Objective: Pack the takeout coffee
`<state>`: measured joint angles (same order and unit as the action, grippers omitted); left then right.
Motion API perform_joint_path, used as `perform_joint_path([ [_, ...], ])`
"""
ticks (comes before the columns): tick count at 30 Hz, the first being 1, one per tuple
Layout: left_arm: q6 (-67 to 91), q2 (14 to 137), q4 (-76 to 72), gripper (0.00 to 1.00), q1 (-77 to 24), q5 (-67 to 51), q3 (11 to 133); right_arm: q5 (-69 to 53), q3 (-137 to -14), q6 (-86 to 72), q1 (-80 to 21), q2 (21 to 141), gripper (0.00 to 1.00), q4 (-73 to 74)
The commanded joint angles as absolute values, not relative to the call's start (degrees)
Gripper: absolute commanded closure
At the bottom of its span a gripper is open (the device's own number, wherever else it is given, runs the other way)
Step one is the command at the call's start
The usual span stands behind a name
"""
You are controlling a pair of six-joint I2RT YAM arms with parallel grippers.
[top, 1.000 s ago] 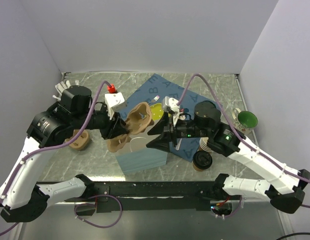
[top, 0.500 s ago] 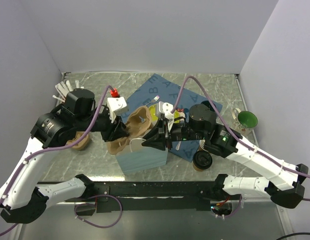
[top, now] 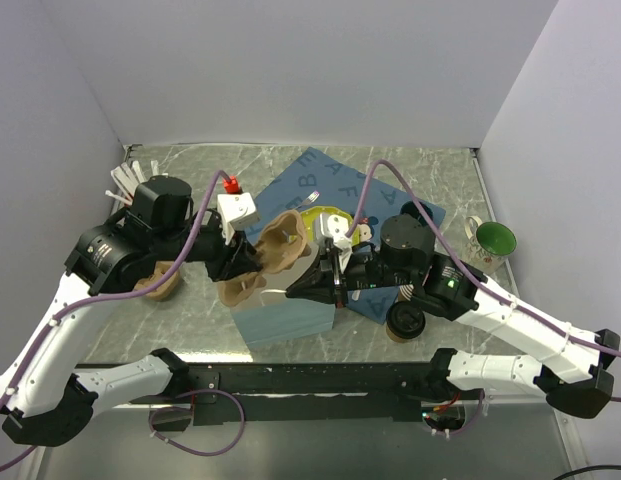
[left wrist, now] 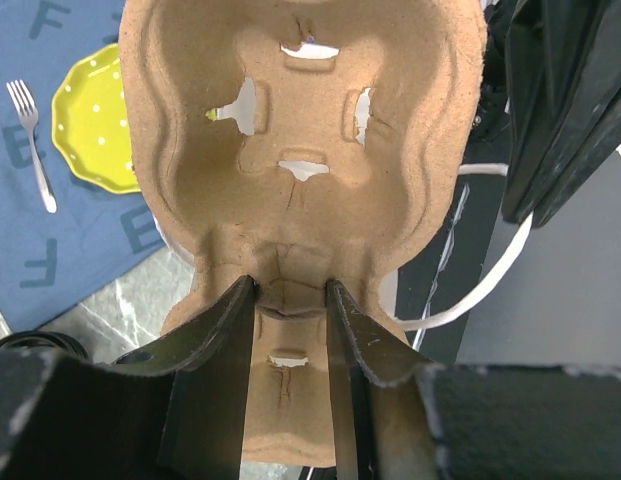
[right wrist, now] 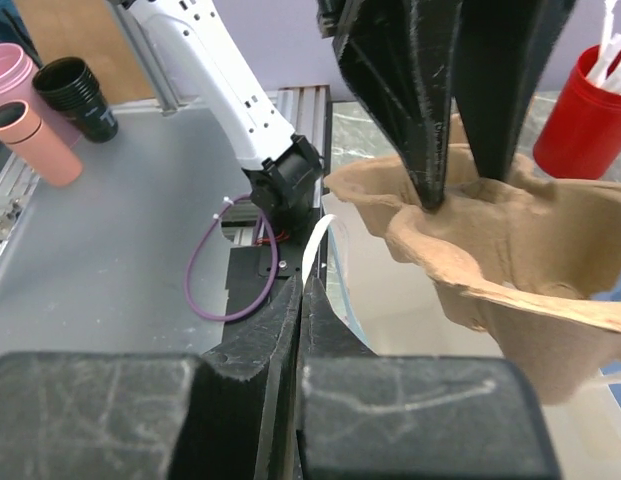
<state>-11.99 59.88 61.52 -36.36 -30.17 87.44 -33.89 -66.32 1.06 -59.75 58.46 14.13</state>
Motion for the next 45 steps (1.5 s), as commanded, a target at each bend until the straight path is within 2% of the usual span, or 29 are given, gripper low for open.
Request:
perform_joint_path([
  [1,-13.1,59.9,57.5,0.67,-36.7,-33.3,87.8,-34.9,-67.5,1.8,-60.5,58.9,1.0,12.4],
  [45,-12.1,57.6,49.4,0.66,-37.1,-35.5,76.3,-33.5,-66.2,1.1,-62.1,57.1,1.0,12.2],
])
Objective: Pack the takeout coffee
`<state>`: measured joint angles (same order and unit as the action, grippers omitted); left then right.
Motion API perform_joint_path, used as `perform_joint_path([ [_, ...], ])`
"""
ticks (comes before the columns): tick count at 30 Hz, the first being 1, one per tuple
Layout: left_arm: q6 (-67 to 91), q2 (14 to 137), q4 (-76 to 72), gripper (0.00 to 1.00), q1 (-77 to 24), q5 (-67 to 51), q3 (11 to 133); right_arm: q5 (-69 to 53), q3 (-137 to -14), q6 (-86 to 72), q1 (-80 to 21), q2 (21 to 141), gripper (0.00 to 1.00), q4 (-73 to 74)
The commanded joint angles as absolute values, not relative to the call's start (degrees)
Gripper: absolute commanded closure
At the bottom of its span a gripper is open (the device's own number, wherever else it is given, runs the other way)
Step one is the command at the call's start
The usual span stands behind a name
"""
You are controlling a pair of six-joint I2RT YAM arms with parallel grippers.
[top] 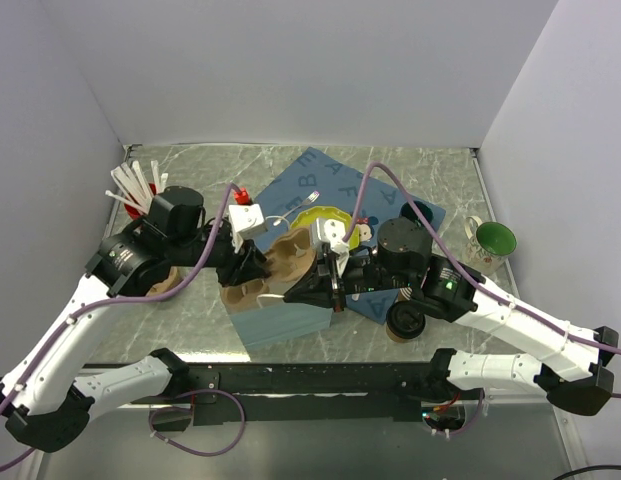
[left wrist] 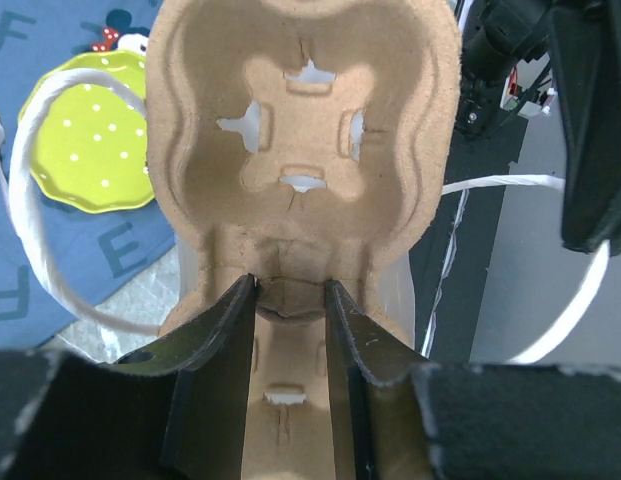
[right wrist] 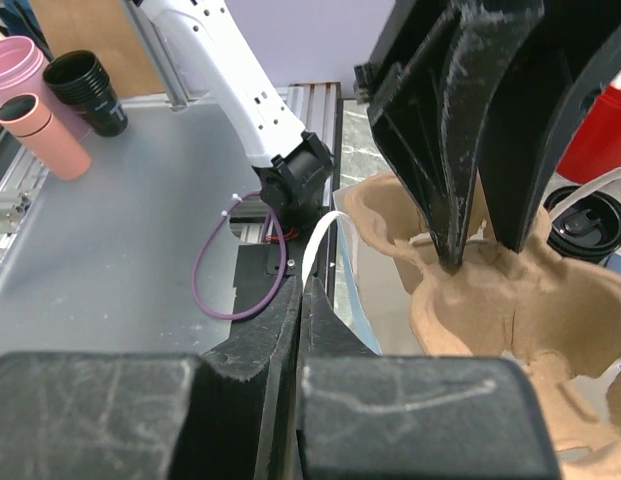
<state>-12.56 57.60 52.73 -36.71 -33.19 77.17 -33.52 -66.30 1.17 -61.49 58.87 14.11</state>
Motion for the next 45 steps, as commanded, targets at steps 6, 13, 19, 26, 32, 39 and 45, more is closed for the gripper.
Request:
perform_joint_path([
  [6,-11.6,57.3,49.1,0.66,-37.4,-36.1,74.6,-32.4,-67.0,1.8,-62.1,57.1,1.0,13.6],
  [13,-10.8,55.6,48.9,0.66,-37.6,-34.0,71.6,-31.4,-66.3,0.8,-62.1,56.7,1.0,13.4],
  [19,-10.0,55.5,47.2,0.66,-37.8,-33.4,70.5,-31.6,-66.5,0.5,-62.2,56.9,1.0,13.6],
  [26,-9.1,54.8,43.7,0.66,-38.1,-31.4,68.1,-31.1,-66.2,0.2,-62.3,56.8,1.0,13.8],
  [32,-7.0,53.7,38.3,0.62,-38.7,-29.5,65.6,-30.4,-66.3,0.1,-62.5,56.8,1.0,14.9],
  [39,-4.9,51.8,35.9,0.22,-38.8,-24.8,67.1,-29.4,-66.4,0.2,-62.4,56.7,1.0,16.5],
  [45,-3.0,50.5,38.1,0.19,-38.9,-20.2,71.4,-28.7,-65.6,0.2,-62.6,56.2,1.0,16.3],
])
